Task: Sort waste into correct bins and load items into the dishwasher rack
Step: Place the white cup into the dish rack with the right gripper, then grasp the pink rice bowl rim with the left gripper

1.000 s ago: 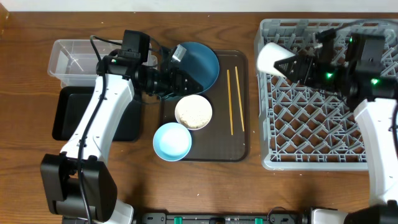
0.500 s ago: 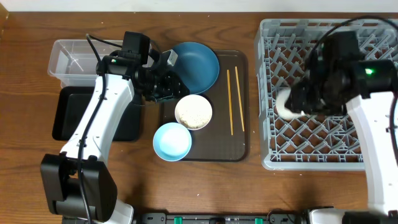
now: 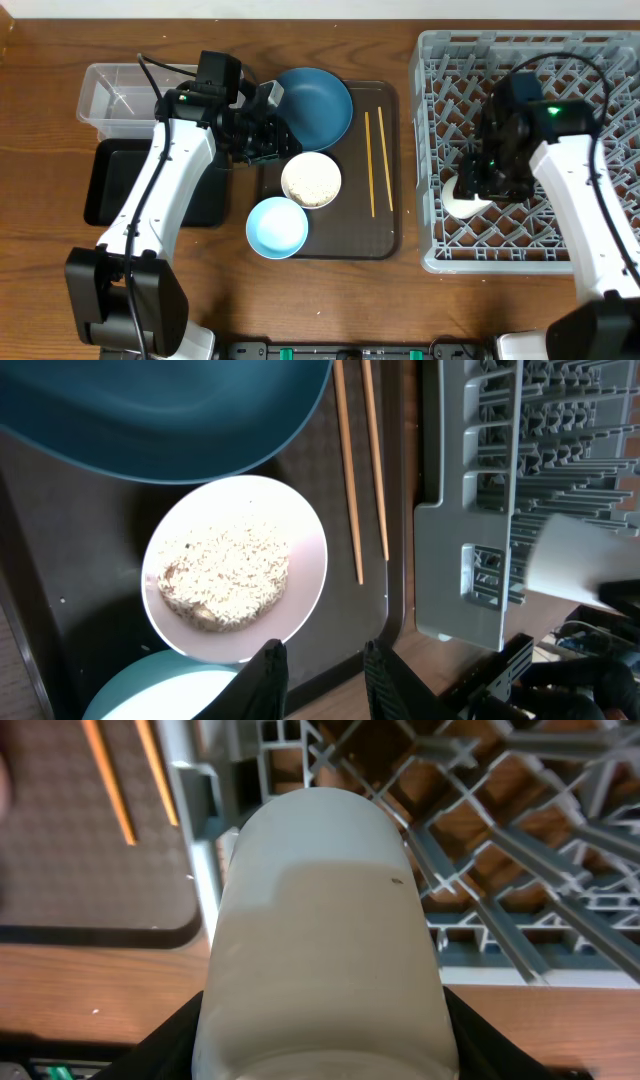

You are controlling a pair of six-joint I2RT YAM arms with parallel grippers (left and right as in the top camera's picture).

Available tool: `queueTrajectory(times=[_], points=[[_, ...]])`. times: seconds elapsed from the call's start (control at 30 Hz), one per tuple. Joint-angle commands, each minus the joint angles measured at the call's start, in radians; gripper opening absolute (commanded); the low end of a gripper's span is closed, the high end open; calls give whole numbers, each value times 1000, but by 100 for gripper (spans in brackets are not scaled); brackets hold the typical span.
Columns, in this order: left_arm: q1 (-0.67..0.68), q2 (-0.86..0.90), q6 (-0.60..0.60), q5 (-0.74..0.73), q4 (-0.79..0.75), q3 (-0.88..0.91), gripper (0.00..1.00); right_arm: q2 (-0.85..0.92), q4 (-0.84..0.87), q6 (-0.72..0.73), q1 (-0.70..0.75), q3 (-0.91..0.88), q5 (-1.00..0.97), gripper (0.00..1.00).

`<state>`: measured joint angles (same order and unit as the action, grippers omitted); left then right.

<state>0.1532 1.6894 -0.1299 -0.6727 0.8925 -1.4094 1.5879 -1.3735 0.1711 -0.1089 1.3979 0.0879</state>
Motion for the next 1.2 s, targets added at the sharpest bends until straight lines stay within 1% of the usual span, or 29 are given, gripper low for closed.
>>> queueTrajectory(times=[0.0, 0.13, 0.2, 0.3, 0.37, 0.47, 0.5, 0.6, 0.73, 0.9, 1.0, 1.1, 1.17], points=[[0, 0, 10, 13, 4, -15, 29, 19, 46, -8, -9, -50, -12, 51], [0, 0, 10, 13, 5, -14, 29, 32, 110, 8, -9, -105, -12, 61], [0, 0, 10, 13, 5, -14, 29, 35, 130, 8, -8, -121, -12, 68], [0, 0, 10, 13, 5, -14, 29, 34, 141, 8, -8, -121, -12, 77], [0, 0, 10, 13, 5, -14, 29, 34, 139, 8, -8, -100, -12, 80], [0, 0, 10, 13, 5, -14, 30, 34, 124, 8, -8, -29, 6, 81], [0, 0, 10, 13, 4, -14, 33, 34, 119, 8, -8, -2, 16, 80], [0, 0, 10, 13, 3, -15, 34, 34, 101, 7, -13, 124, 53, 80], [0, -1, 10, 12, -7, -15, 34, 34, 114, 7, -47, 251, 55, 78], [0, -3, 11, 13, -8, -15, 34, 34, 181, 16, -126, 276, 54, 79], [21, -4, 26, 18, -6, -15, 34, 34, 200, 19, -138, 276, 55, 80], [85, -3, 25, 114, 2, -15, 34, 34, 211, 24, -133, 276, 47, 81], [159, -2, 24, 237, 3, -15, 34, 34, 216, 23, -116, 276, 43, 83]])
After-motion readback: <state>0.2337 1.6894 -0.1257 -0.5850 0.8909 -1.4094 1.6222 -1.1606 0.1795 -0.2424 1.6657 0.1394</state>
